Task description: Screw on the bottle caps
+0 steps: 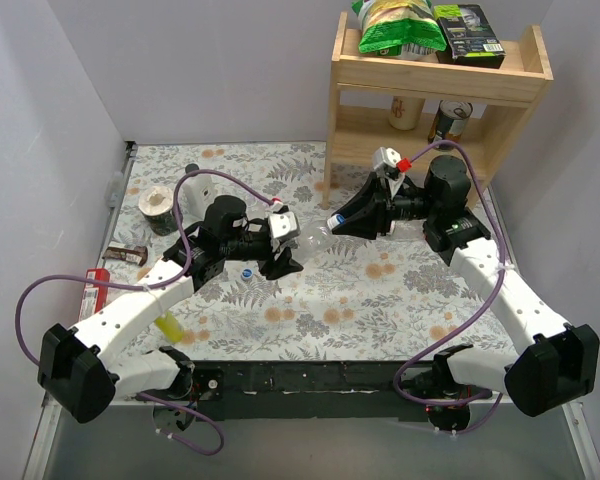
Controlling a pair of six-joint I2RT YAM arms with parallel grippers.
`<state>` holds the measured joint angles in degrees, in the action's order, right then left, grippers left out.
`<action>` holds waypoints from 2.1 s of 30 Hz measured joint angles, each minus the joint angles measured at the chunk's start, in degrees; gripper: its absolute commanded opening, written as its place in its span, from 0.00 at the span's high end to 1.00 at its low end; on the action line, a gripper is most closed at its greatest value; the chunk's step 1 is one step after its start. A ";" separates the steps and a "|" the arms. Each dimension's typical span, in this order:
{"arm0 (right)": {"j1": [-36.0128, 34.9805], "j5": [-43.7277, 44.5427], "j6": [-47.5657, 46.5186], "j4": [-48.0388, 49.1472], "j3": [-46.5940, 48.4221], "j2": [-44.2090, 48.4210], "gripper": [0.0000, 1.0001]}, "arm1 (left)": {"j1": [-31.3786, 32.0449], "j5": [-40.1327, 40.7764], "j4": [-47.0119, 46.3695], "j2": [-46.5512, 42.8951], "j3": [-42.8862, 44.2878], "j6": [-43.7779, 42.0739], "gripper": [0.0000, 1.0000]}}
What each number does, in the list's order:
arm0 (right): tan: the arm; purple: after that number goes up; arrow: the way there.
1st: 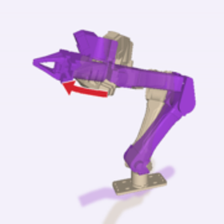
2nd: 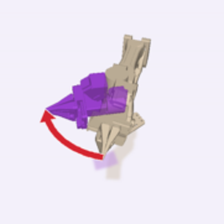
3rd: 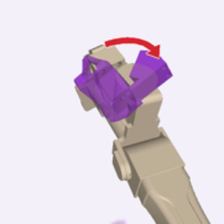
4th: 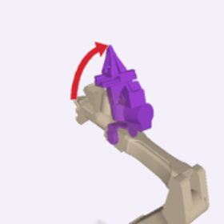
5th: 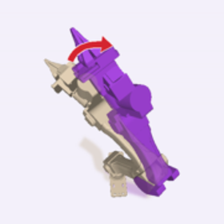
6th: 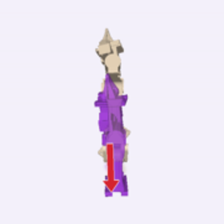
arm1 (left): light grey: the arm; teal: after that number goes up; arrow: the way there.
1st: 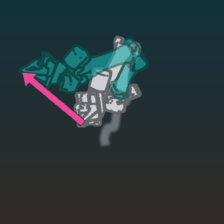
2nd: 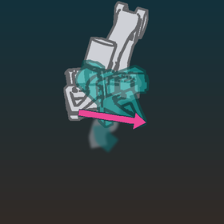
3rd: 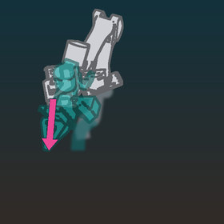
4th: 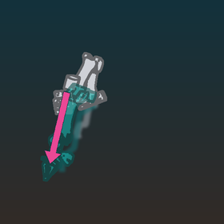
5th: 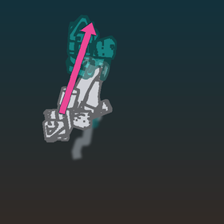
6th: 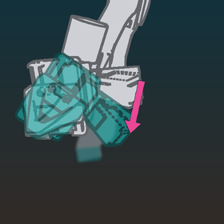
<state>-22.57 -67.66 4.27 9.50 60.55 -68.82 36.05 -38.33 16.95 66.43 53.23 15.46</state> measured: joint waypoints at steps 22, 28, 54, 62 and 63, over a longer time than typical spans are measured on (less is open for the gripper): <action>-1.03 19.56 -32.48 -43.21 22.01 -11.72 0.99 | 2.75 19.19 3.78 -3.02 -1.64 1.64 0.02; 1.22 27.04 -41.53 -47.04 21.07 -15.02 0.99 | 0.96 16.68 11.76 -7.87 -5.84 1.31 0.02; -3.06 39.47 -48.11 -65.57 36.09 -25.90 0.96 | -5.01 14.88 13.84 -8.24 -10.69 1.25 0.02; -2.97 40.52 -48.22 -65.57 34.25 -26.10 0.76 | -5.66 14.78 13.51 -9.09 -11.19 1.27 0.02; -2.95 40.57 -48.24 -65.51 34.25 -26.10 0.75 | -5.79 14.75 13.42 -9.22 -11.37 1.27 0.02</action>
<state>-25.52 -27.09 -43.97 -56.01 94.80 -94.91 30.26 -23.57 30.37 57.21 41.87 16.73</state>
